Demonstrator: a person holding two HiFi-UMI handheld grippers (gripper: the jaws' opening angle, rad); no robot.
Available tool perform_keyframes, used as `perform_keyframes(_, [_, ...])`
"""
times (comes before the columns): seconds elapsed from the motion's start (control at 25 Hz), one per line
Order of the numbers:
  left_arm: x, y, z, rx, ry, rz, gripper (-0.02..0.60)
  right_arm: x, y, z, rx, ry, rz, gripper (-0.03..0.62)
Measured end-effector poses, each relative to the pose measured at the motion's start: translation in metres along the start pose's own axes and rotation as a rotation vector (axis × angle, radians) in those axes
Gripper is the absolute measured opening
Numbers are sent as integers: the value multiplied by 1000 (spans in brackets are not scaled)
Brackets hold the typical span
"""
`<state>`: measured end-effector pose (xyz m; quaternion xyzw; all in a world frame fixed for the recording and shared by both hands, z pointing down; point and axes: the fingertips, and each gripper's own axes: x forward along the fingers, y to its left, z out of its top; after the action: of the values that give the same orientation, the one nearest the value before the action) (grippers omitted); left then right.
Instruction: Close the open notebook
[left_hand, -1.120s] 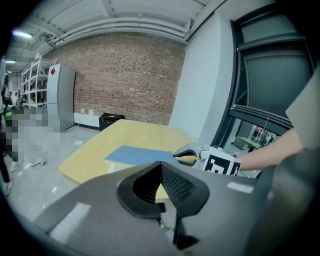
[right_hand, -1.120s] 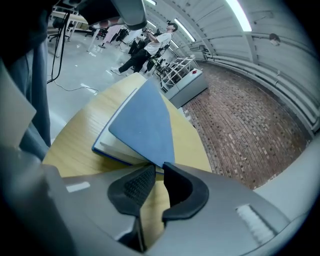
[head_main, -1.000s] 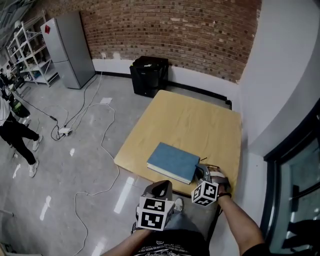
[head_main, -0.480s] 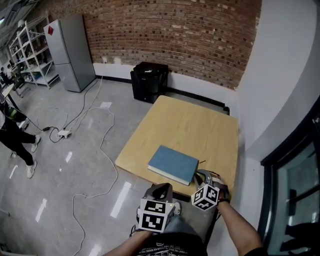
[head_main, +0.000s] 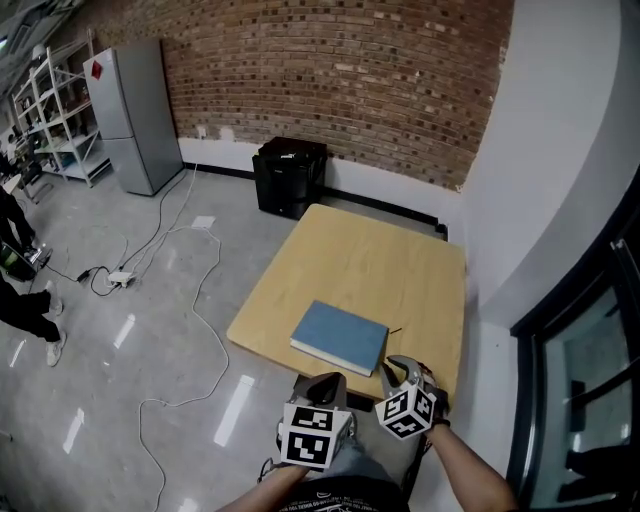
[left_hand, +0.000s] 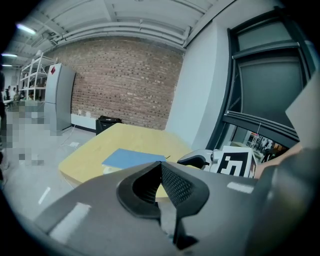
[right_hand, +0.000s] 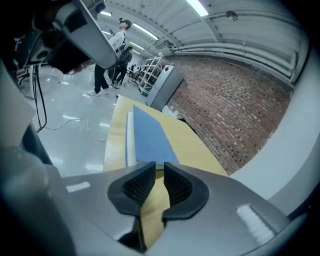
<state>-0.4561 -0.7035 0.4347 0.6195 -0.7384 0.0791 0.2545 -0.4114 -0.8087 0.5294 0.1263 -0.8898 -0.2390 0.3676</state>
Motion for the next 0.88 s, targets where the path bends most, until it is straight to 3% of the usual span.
perform_keyframes(0.08, [12, -34, 21, 1, -3, 0, 2, -24, -30, -11, 28, -15, 0, 52])
perform_keyframes(0.32, [-9, -48, 57, 5, -2, -11, 2, -79, -48, 33, 159, -66, -9, 44])
perform_keyframes(0.48, [-24, -54, 40, 7, -8, -18, 2, -104, -27, 44, 269, -133, -16, 28])
perform_keyframes(0.72, [-5, -108, 83, 27, -37, -30, 3, -156, -91, 46, 447, -202, -32, 14])
perform_keyframes(0.88, [-1, -75, 68, 53, -51, -53, 8, -139, -67, 62, 542, -218, -55, 5])
